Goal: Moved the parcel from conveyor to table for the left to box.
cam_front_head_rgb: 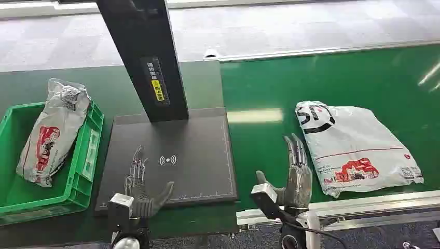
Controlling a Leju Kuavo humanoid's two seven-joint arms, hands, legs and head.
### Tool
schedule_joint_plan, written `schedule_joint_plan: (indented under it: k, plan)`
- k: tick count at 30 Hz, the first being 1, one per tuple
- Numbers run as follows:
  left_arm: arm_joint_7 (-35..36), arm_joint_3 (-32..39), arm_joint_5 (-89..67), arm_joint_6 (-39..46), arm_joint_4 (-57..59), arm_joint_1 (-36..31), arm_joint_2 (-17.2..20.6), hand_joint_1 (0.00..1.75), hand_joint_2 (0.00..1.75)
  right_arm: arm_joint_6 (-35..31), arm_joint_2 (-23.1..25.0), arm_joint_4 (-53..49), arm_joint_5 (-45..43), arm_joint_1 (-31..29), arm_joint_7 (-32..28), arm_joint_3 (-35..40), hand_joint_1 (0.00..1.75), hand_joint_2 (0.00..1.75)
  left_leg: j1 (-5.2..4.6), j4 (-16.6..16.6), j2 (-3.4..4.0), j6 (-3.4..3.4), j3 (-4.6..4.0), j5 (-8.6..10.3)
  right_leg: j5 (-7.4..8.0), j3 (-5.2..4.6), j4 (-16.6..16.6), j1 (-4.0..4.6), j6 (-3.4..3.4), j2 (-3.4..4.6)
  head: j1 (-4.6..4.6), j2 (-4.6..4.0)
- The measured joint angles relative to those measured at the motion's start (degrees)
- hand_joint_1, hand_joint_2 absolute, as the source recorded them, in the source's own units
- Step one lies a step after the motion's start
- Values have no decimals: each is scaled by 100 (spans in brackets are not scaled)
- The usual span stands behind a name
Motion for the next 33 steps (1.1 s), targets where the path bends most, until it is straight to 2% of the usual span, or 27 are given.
schedule_joint_plan:
  k: [6, 8, 14, 21, 33]
  plan:
    - [22, 149, -103, -61, -33, 37, -37, 0, 175, 368, -267, 364, 245, -441, 361, -877, 0, 175, -1, 1, -1, 0, 0, 0, 1, 0, 0, -1, 1, 0, 0, 0]
    - [39, 177, -129, -72, -68, 55, -44, 0, 175, 499, -383, 821, 337, -675, 595, -1262, 0, 175, -1, 1, -2, 0, -1, 0, 1, 1, 0, -2, 2, 0, 0, 0]
    - [68, 229, -162, -87, -98, 53, -46, 0, 175, 511, -739, 2335, 240, -1380, 428, -2054, 0, 175, -2, 3, -6, 3, -1, 2, 6, 1, 0, -3, 7, -4, 0, 0]
    - [68, 249, -177, -94, -98, 53, -48, 0, 175, 494, -804, 2896, 242, -1558, 395, -2268, 0, 175, -1, 2, -5, 3, -3, 2, 6, -2, 0, -1, 7, -4, -4, 0]
    - [68, 299, -177, -96, -101, 52, -63, 0, 175, 496, -828, 3119, 236, -1621, 393, -2325, 0, 175, -2, 3, -5, 3, -2, 2, 6, -1, 0, -2, 8, -4, -2, 0]
